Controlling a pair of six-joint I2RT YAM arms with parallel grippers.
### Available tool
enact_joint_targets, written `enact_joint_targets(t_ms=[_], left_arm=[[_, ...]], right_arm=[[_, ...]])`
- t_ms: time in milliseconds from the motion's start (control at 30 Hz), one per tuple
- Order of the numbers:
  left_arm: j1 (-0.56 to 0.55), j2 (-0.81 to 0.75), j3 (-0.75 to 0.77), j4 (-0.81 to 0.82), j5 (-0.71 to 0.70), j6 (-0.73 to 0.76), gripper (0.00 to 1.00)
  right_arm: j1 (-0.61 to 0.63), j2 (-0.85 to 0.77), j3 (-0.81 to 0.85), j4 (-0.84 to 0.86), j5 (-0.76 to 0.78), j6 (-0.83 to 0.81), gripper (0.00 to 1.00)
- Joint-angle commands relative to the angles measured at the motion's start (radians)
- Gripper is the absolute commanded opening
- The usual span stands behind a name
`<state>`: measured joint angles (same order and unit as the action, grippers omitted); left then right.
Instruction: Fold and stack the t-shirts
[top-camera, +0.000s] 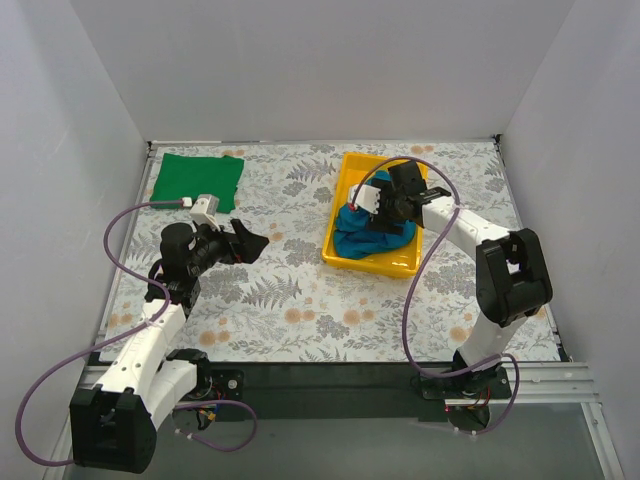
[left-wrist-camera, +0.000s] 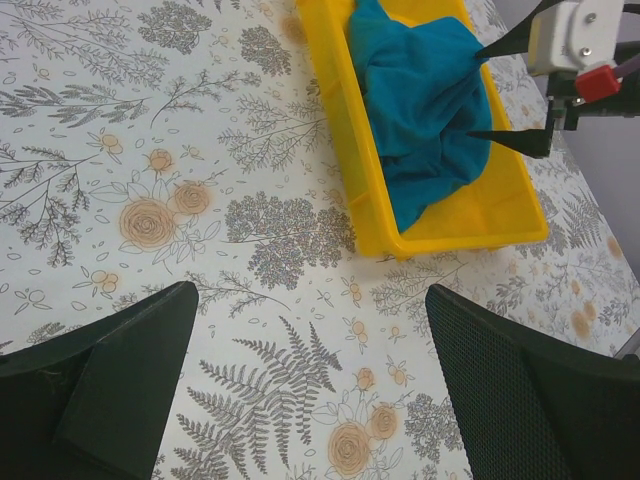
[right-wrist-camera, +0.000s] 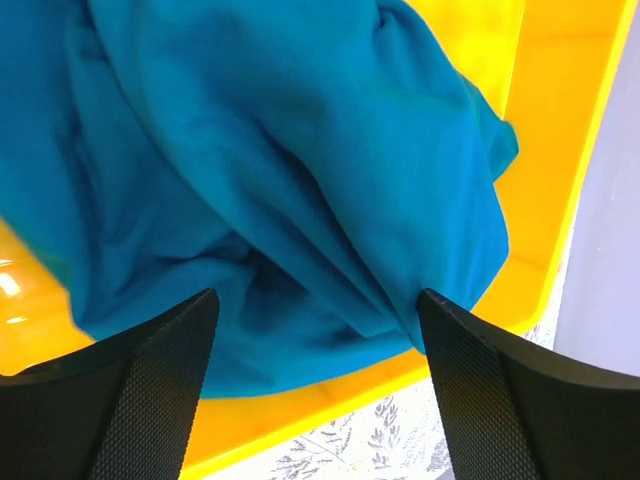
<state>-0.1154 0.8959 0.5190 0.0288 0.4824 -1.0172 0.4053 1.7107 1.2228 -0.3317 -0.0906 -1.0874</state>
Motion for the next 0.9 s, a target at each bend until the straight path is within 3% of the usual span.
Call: enact_joint_targets(t_ms=[0,367,567,733,867], left_arm=[[-0.007,0.0,0.032,-0.001,0.012,0.015,0.98],[-0.007,0.006,0.033,-0.001,0.015,0.016,0.98],[-0.007,0.015,0.033,-0.001,0.019,0.017,0.98],[-0.007,0.015,0.032,-0.001,0.027,0.017,0.98],[-0.009,0.026,0.032,0.006,0.054,0.016,0.98]], right_arm=[[0.02,0.03,0.056,0.079,0.081,-0.042,0.85],[0.032,0.116,0.106,0.123,0.086,0.001,0.61],[0.032,0.133,0.132,0.128,0.077,0.047,0.19],[0.03,0.118,0.15,0.125,0.068,0.128,0.02],[0.026,0.067,0.155,0.126,0.035,0.196,0.01]])
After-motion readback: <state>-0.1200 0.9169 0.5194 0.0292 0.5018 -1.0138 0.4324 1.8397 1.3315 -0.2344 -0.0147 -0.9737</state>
